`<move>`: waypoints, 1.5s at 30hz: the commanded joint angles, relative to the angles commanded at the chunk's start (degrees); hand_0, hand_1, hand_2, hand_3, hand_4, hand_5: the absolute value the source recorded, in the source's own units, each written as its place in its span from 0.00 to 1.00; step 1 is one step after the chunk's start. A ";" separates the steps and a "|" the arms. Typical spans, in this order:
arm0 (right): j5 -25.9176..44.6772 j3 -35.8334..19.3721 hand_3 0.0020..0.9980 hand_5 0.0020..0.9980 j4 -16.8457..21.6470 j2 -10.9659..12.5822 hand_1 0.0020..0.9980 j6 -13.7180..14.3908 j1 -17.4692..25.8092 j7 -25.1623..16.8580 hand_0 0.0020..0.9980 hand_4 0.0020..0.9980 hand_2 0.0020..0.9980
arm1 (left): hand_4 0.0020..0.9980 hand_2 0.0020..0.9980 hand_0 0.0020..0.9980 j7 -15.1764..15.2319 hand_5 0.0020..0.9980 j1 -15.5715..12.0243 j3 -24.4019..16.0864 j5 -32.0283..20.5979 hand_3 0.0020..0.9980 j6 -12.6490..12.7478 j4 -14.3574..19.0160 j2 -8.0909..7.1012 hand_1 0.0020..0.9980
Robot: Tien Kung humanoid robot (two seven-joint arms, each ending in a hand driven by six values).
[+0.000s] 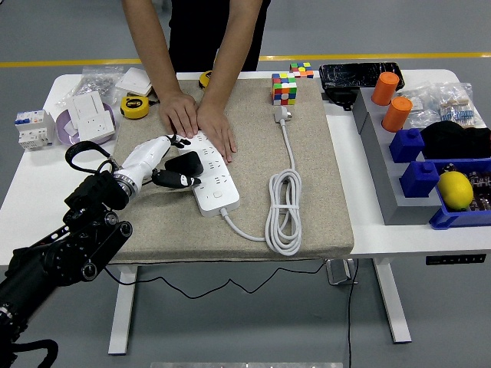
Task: Pick up the plug,place it near the board,insert it into the board,press the button
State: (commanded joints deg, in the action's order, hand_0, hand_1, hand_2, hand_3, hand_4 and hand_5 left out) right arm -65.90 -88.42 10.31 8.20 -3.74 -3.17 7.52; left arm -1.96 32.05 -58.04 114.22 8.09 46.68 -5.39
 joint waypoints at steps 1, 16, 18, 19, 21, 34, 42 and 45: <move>-0.01 0.01 0.75 0.74 0.00 -0.01 0.74 0.00 0.00 0.00 0.84 1.00 0.72 | 1.00 0.69 0.80 -0.10 0.29 -0.01 -0.04 0.64 0.72 0.14 -0.05 0.00 0.78; -0.05 -0.01 0.75 0.74 0.00 0.00 0.74 0.01 -0.03 0.00 0.84 1.00 0.72 | 1.00 0.53 0.64 -0.22 0.27 -0.05 -0.14 2.44 0.55 0.59 -0.24 0.03 0.60; -0.14 -0.07 0.75 0.73 0.00 0.01 0.74 0.02 0.00 0.06 0.84 1.00 0.72 | 1.00 0.51 0.55 -0.11 0.24 0.00 -0.19 2.51 0.53 0.82 -0.32 0.09 0.53; -0.13 -0.06 0.75 0.73 0.00 0.01 0.74 0.02 0.01 0.06 0.84 1.00 0.72 | 1.00 0.51 0.55 -0.04 0.24 0.01 -0.20 2.44 0.53 1.03 -0.33 0.10 0.53; -0.15 -0.09 0.75 0.73 0.00 0.01 0.74 0.03 0.01 0.07 0.84 1.00 0.72 | 1.00 0.51 0.55 0.07 0.24 0.02 -0.22 2.35 0.53 1.36 -0.33 0.12 0.53; -0.33 -0.20 0.75 0.73 0.00 0.00 0.74 0.07 -0.17 0.07 0.84 1.00 0.72 | 0.72 0.50 0.47 -0.38 0.27 0.15 -0.33 2.58 0.52 2.21 -0.70 0.24 0.47; -0.74 -0.33 0.75 0.73 0.00 -0.07 0.74 0.09 -0.09 0.17 0.84 1.00 0.72 | 0.66 0.48 0.41 -0.98 0.24 -0.08 -0.31 3.31 0.47 2.47 -0.82 0.21 0.40; -0.82 -0.37 0.75 0.73 0.00 -0.08 0.74 0.10 -0.06 0.19 0.84 1.00 0.72 | 0.62 0.45 0.40 -0.82 0.24 -0.31 -0.61 3.31 0.44 2.75 -0.51 0.23 0.38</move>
State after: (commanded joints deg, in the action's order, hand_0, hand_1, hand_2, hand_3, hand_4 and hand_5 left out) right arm -66.72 -88.79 10.31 8.12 -3.64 -3.24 7.72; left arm -2.79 31.74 -58.66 117.53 10.84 46.17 -5.16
